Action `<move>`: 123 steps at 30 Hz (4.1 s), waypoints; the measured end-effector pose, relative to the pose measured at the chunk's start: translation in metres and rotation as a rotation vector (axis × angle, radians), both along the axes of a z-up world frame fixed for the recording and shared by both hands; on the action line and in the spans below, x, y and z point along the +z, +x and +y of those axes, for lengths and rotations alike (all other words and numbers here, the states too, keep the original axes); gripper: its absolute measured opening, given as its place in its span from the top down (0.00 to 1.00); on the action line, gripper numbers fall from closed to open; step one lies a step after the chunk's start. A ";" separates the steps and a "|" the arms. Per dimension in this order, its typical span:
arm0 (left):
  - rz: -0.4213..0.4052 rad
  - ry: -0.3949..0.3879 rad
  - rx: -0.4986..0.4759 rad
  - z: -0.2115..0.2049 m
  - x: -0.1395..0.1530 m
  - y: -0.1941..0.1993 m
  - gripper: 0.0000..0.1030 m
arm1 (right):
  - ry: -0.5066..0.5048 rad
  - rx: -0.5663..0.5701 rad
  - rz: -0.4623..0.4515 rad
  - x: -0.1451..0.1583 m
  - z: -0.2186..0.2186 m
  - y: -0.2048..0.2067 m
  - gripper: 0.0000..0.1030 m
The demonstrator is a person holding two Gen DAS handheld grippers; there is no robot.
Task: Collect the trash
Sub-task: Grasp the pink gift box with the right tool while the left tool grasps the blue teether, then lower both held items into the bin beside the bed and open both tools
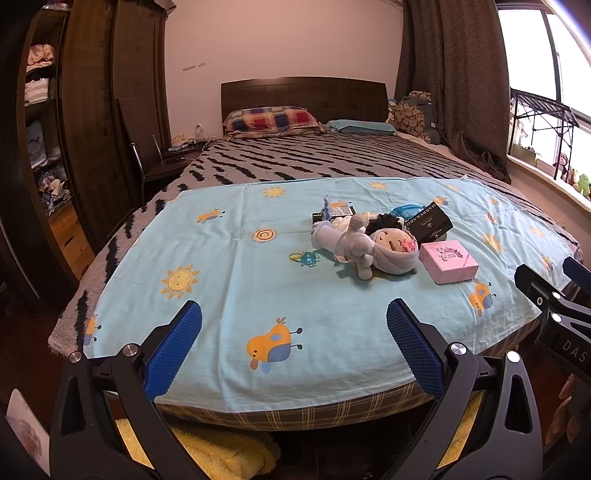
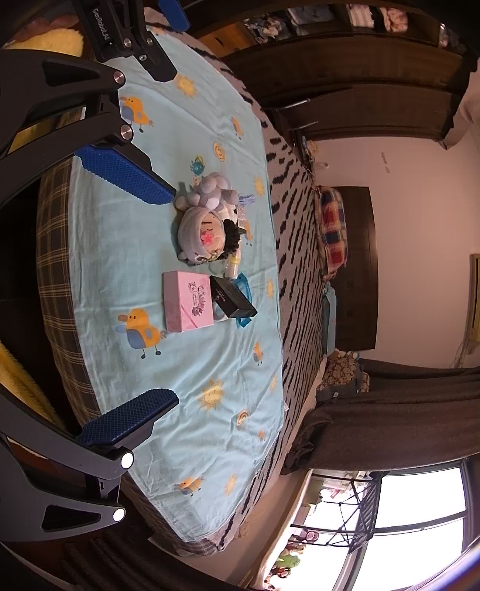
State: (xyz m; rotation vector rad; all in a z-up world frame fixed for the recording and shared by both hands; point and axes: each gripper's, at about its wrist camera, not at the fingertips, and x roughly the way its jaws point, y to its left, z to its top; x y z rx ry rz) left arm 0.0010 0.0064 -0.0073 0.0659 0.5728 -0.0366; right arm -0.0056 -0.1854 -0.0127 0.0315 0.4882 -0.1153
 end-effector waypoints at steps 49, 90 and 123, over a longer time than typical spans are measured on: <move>0.333 0.010 -0.159 -0.003 -0.109 0.232 0.07 | 0.076 0.034 0.246 -0.110 -0.033 0.175 0.02; 0.193 -0.086 -0.324 0.002 -0.049 0.016 0.73 | 0.146 0.225 0.197 -0.053 -0.018 -0.012 0.25; 0.649 -0.037 -0.406 -0.033 -0.243 0.021 0.71 | 0.290 0.205 0.670 -0.252 0.017 0.006 0.22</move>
